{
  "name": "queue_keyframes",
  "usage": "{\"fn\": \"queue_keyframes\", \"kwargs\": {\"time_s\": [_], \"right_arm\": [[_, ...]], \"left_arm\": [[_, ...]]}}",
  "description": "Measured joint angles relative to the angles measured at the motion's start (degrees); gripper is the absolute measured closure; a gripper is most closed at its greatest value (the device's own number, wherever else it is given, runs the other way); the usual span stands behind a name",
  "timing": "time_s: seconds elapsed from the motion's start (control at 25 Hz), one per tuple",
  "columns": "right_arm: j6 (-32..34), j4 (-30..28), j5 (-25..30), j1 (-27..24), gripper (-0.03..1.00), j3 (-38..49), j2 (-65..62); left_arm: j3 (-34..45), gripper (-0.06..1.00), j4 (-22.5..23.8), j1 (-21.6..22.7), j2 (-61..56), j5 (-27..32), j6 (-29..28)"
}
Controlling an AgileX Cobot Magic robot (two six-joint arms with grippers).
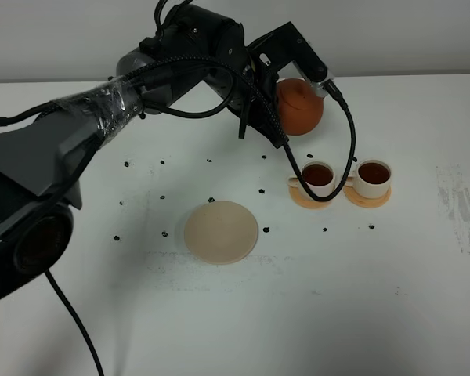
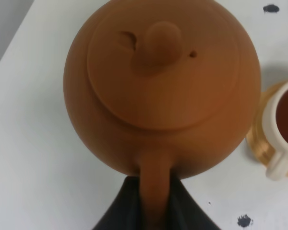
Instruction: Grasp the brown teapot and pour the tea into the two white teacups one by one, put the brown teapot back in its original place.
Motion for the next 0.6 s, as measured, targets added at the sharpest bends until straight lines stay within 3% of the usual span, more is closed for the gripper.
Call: {"fn": "queue_keyframes", "kwargs": {"time_s": [0.32, 0.6], "right_arm": [[0.0, 0.0, 0.0, 0.0, 0.57, 0.0, 0.0], [0.0, 0.0, 0.0, 0.0, 0.57, 0.0, 0.0]], "left_arm": [[37.2, 0.86, 1.2, 1.6, -19.2, -24.0, 0.2], [56.3, 0.86, -0.1, 3.8, -33.8, -25.6, -0.3]]}}
